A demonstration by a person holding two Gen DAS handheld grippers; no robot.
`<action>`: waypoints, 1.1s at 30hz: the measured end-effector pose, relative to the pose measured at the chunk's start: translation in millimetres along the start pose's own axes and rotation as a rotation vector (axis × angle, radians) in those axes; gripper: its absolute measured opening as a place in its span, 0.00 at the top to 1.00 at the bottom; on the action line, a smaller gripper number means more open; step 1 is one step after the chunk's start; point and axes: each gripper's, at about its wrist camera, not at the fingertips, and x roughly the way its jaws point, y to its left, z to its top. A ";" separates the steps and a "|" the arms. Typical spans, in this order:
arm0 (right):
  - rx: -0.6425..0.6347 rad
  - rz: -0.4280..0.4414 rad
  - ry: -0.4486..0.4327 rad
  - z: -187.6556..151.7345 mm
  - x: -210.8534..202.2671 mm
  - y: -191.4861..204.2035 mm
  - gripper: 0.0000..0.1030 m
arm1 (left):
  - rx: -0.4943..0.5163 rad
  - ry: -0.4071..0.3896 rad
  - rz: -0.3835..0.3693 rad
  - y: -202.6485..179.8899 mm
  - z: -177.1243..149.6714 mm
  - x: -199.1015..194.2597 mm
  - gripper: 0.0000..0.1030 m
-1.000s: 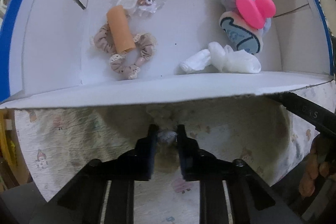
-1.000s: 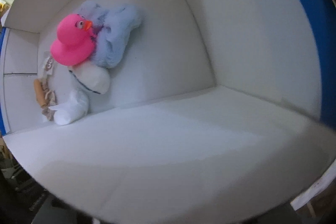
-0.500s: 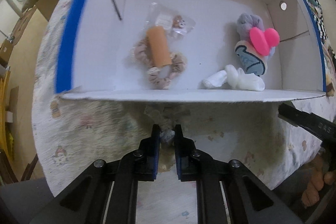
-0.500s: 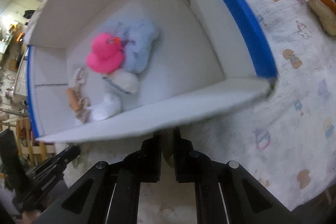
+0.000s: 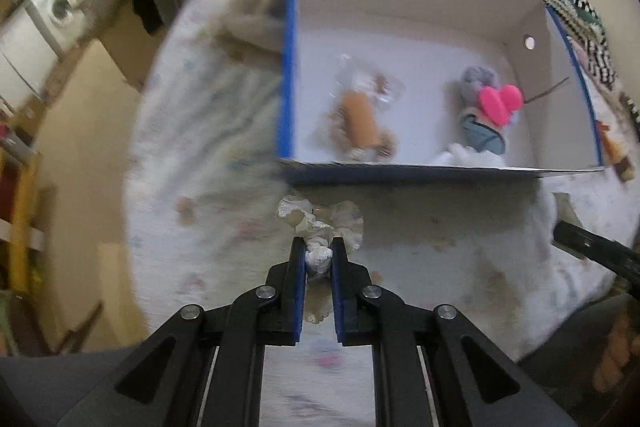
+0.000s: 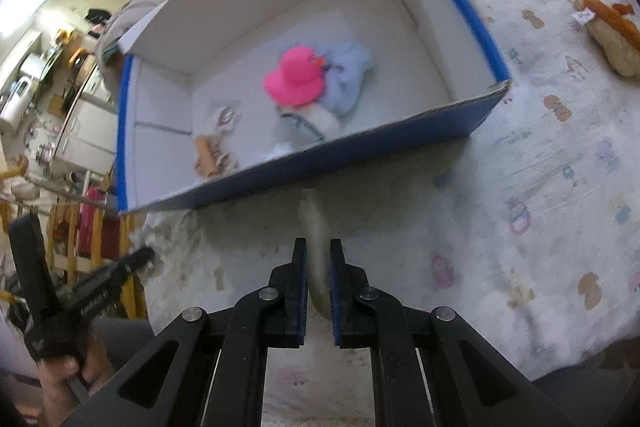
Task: Organize soft objects
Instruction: 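Grasp the beige scrunchie with the left gripper while the right grasps the tan sock, then carry the scrunchie and tan sock over the box and lower them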
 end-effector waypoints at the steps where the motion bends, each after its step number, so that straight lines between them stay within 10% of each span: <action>1: -0.013 0.001 0.000 -1.0 0.4 2.0 0.89 | -0.007 -0.003 0.003 -0.7 -1.5 1.4 0.90; 15: -0.144 0.079 -0.102 -0.4 -18.1 38.5 0.89 | -0.065 -0.185 0.007 -13.0 -7.5 -51.0 0.90; 22: -0.250 0.081 -0.300 24.8 -50.3 71.5 0.89 | -0.059 -0.244 -0.004 -20.7 25.3 -72.1 0.90; 33: -0.264 0.097 -0.328 85.8 -58.6 112.6 0.89 | -0.050 -0.250 -0.043 -34.5 84.0 -84.2 0.90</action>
